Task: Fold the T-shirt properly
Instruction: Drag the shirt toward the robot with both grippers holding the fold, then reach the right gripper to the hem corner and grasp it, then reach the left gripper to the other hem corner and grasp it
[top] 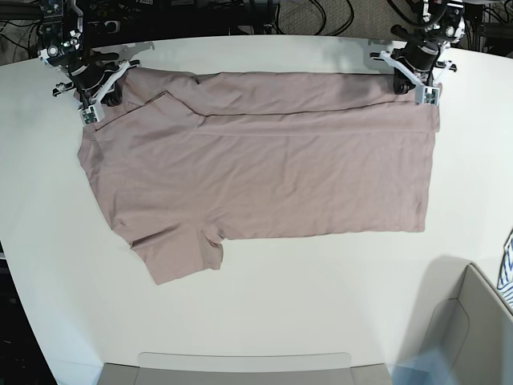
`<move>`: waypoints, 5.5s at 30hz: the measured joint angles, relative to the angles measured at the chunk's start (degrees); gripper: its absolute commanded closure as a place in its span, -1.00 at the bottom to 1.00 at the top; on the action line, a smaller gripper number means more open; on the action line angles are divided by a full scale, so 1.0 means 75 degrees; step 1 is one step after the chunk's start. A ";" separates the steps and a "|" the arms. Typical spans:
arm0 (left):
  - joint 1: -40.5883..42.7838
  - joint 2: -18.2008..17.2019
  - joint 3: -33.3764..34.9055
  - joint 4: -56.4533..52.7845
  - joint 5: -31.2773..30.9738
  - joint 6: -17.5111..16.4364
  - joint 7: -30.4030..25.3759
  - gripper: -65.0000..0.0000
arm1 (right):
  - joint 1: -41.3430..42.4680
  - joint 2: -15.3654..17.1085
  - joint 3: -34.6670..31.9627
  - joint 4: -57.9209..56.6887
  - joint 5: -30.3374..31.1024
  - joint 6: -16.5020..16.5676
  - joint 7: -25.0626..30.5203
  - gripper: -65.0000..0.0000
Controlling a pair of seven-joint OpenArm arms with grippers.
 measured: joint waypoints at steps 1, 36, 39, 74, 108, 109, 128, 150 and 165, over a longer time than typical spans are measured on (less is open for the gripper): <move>0.0087 -0.0003 0.0003 0.0003 0.0003 0.0000 -0.0108 1.00 | -0.0052 0.0012 0.0003 0.0000 0.0023 0.0000 0.0055 1.00; 0.0283 0.0329 -0.1664 0.2532 0.0073 0.0023 0.2751 1.00 | 0.0431 -0.0717 0.0866 0.1749 -0.0044 0.0058 -0.0446 1.00; 0.0198 0.0440 -0.1842 0.2661 0.0128 0.0105 0.2684 1.00 | 0.1011 -0.0600 0.0883 0.1743 -0.0067 0.0026 -0.0455 1.00; -0.0647 0.0807 -0.1751 0.2588 0.0143 0.0050 0.2754 1.00 | 0.3620 -0.1317 -0.0752 -0.0114 -0.2766 0.0020 -0.1393 0.97; -0.1623 0.1888 -0.1716 0.2550 0.0119 0.0055 0.2760 1.00 | 0.8507 -0.0930 -0.3719 -0.7924 -0.1795 0.0032 0.2122 0.07; -0.1638 0.1888 -0.1716 0.2550 0.0117 0.0055 0.2757 1.00 | 0.8510 -0.0930 -0.3719 -0.7924 -0.1801 0.0029 0.2148 0.07; -0.2498 0.1845 -0.1786 0.2547 0.0146 0.0050 0.2783 1.00 | 0.8597 -0.1408 -0.4427 -0.8594 -0.1644 -0.0105 0.2669 0.07; -0.6105 -0.0635 -0.1920 -0.3483 0.0073 -0.1032 0.2264 0.20 | 0.8314 -0.1250 -0.4441 -0.8151 -0.1568 0.0000 0.2667 0.07; -0.6033 -0.0743 -0.1294 -0.4290 -0.0510 -0.1722 0.1877 0.27 | 0.8323 -0.1259 -0.4438 -0.8174 -0.1571 0.0000 0.2661 0.07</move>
